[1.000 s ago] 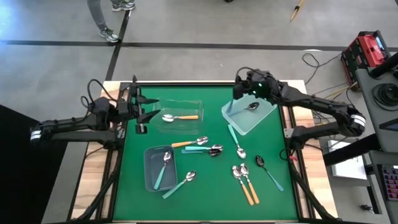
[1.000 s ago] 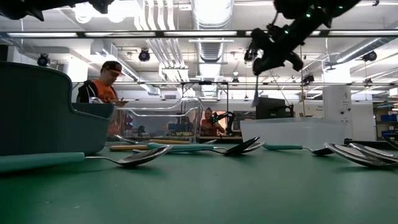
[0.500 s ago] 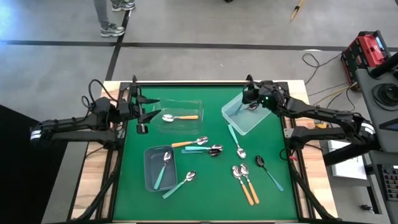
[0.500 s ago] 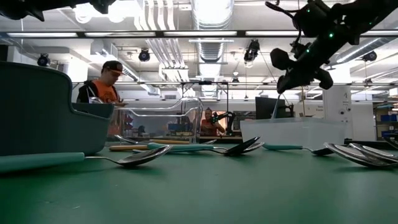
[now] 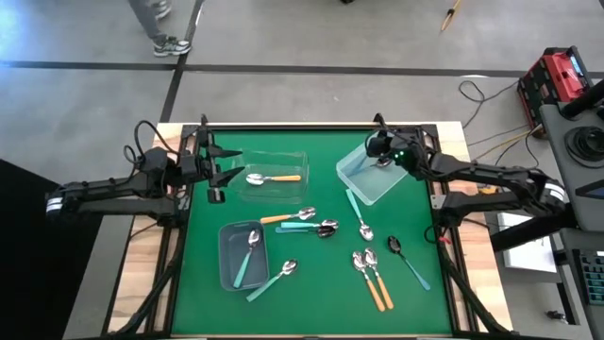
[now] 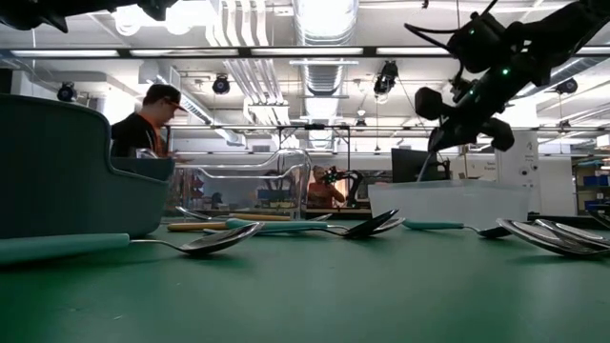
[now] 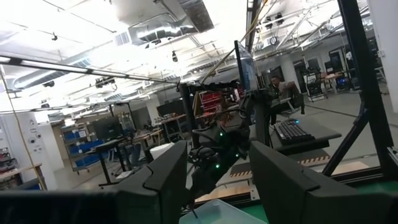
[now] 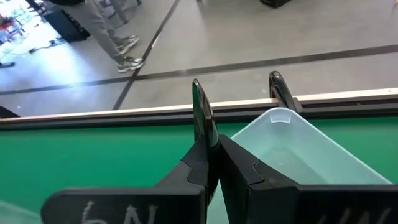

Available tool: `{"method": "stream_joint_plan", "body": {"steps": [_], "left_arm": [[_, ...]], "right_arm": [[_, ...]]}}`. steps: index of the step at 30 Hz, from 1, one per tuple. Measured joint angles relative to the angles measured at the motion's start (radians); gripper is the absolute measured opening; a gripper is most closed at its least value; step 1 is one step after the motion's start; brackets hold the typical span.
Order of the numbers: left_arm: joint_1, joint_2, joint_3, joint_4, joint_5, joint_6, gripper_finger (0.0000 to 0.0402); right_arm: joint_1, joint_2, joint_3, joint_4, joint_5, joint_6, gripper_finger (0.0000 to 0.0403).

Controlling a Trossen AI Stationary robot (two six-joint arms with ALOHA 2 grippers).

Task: Sort silverware by color (type)
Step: Put the blue spoon into the white bin

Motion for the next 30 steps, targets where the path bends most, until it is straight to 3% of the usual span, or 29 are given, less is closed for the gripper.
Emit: {"method": "stream_joint_plan", "body": {"steps": [20,30], "left_arm": [[-0.001,0.000,0.000,-0.006,0.000,0.006,0.0158],[-0.001,0.000,0.000,-0.006,0.000,0.011,0.0158]], "right_arm": [[0.000,0.179,0.000,0.079,0.027,0.100,0.0013],[0.000,0.196,0.000,0.077,0.027,0.099,0.0013]]}}
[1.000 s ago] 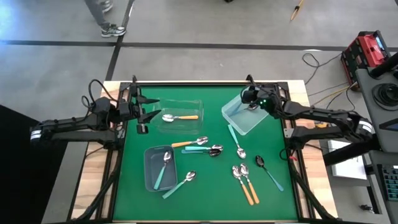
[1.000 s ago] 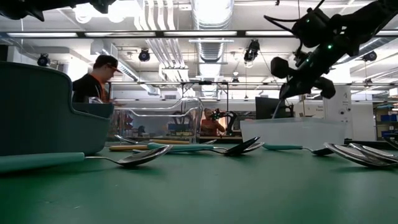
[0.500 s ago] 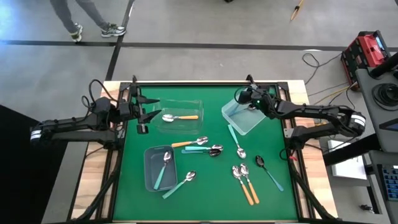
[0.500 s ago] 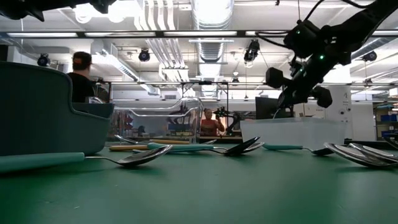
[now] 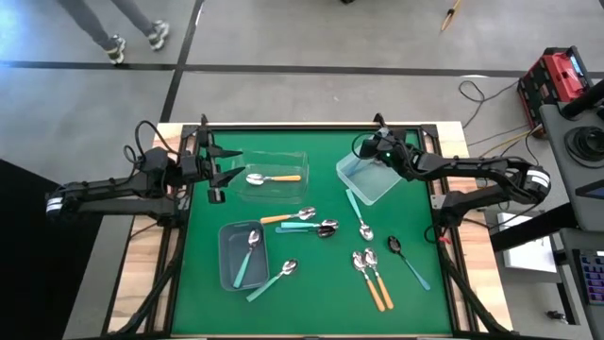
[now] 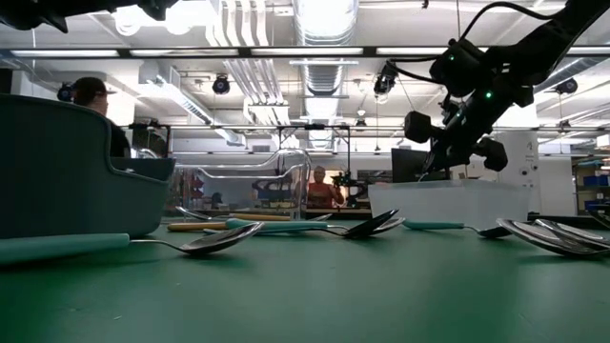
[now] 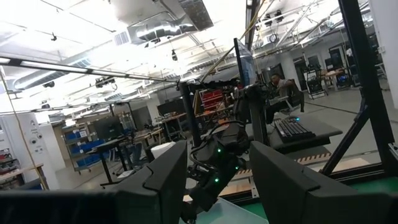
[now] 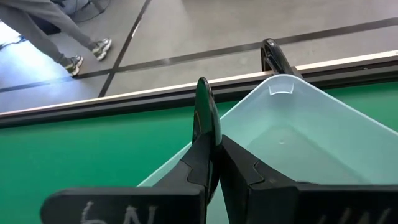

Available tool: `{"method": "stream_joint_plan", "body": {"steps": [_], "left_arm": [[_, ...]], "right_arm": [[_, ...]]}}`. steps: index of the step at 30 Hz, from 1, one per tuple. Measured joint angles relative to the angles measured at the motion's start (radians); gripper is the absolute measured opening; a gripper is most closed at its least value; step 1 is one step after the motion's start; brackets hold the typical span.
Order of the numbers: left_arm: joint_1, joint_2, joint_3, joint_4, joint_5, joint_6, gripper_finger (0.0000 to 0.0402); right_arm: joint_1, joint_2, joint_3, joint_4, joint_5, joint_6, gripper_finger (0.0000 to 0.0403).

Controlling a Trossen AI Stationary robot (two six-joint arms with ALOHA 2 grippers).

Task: Sort silverware by color (type)
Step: Put the blue spoon into the white bin

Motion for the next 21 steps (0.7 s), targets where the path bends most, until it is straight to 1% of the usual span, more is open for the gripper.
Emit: {"method": "stream_joint_plan", "body": {"steps": [12,21], "left_arm": [[0.000,0.000,0.000,0.000,0.000,0.000,0.0158],[0.000,0.000,0.000,0.001,0.000,0.000,0.0158]], "right_arm": [[0.000,-0.001,0.000,-0.007,0.019,-0.007,0.0018],[0.000,0.000,-0.001,-0.017,0.024,-0.013,0.0081]]}}
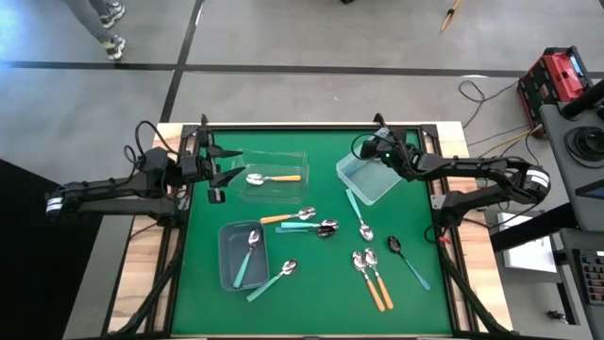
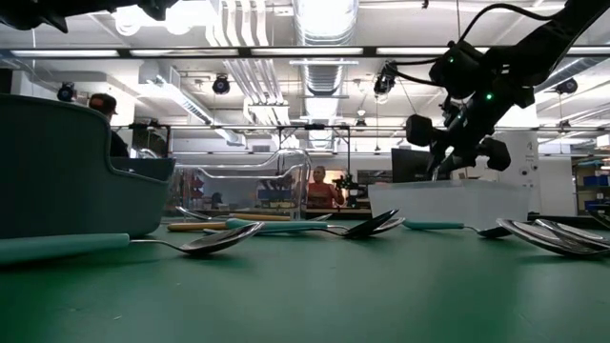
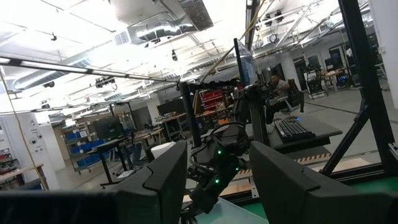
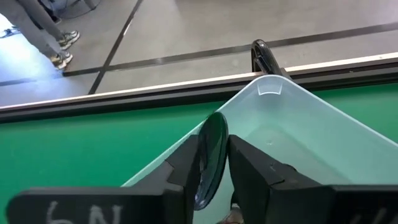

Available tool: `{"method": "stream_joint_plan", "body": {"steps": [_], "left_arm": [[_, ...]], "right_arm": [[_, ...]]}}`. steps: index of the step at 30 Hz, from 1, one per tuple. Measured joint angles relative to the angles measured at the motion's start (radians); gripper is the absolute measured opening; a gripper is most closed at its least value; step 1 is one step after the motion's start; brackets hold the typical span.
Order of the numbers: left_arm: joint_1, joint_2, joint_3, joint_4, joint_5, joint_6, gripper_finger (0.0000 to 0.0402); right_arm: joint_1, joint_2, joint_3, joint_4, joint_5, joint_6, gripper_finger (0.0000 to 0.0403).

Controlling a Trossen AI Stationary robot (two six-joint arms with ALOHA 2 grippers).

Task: Sort silverware by color (type)
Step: Put the blue spoon into the white bin, then put the orange spoon into the transparent bin

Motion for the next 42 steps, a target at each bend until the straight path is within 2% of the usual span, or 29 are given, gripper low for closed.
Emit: {"method": "stream_joint_plan", "body": {"steps": [10,25,33,42], "left_arm": [[0.000,0.000,0.000,0.000,0.000,0.000,0.0158],[0.000,0.000,0.000,0.000,0.000,0.000,0.0158],[0.000,0.003,0.000,0.001,0.000,-0.024,0.0158],[0.000,0.063,0.007,0.008,0.000,-0.118,0.0158]], "right_arm": [[0.000,0.000,0.000,0.004,0.000,0.013,0.0111],[0.003,-0.006,0.000,0.006,-0.006,0.006,0.0111],[0.065,-0.081,0.000,0.020,-0.012,-0.064,0.0103],[0.149,-0.166,0.037,0.048,-0.145,-0.173,0.0087]]}}
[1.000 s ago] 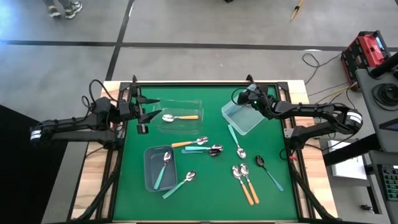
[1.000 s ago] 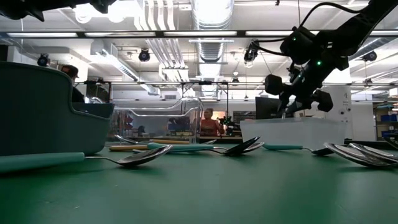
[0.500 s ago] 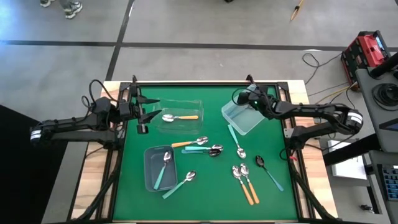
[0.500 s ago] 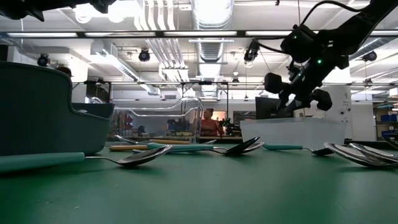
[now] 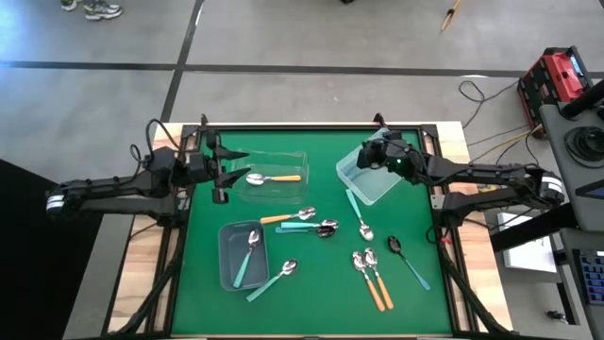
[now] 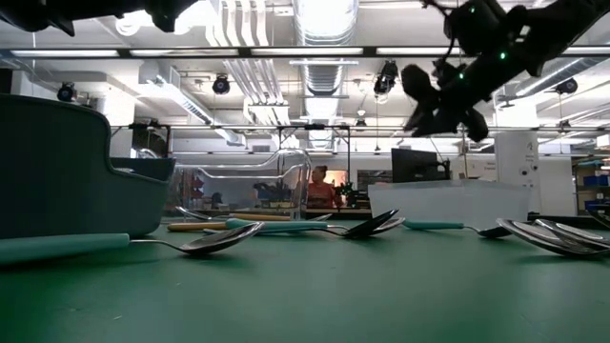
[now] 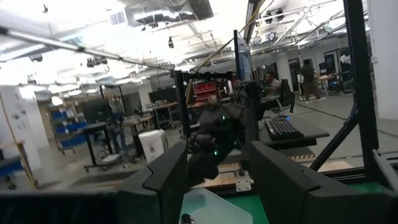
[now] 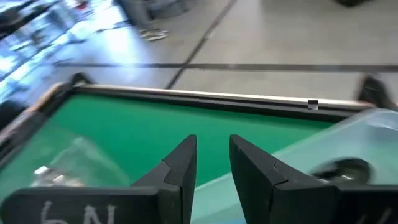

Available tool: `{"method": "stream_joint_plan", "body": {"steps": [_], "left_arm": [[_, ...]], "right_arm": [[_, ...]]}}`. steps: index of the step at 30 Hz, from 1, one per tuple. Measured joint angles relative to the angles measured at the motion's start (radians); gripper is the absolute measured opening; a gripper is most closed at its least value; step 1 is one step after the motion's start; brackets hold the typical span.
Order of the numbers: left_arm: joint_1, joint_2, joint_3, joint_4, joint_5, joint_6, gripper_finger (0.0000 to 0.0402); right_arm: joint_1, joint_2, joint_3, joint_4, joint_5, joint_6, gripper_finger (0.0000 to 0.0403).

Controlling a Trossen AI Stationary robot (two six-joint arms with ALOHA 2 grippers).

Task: Sort silverware by color (type)
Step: Put the orange spoon into the transparent bin

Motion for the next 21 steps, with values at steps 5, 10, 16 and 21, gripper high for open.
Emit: {"method": "stream_joint_plan", "body": {"steps": [5,10,16,21], "left_arm": [[-0.004,0.062,0.010,0.000,0.001,-0.096,0.0158],[-0.030,0.139,0.013,0.001,0.002,-0.193,0.0158],[-0.074,0.235,0.021,0.001,0.002,-0.287,0.0158],[-0.113,0.303,0.044,-0.001,0.001,-0.325,0.0158]], "right_arm": [[0.039,-0.002,0.073,-0.041,-0.102,-0.055,0.0086],[0.068,0.007,0.170,-0.181,-0.212,-0.076,0.0086],[0.090,0.016,0.280,-0.374,-0.300,-0.110,0.0086],[0.115,0.038,0.358,-0.545,-0.310,-0.112,0.0086]]}}
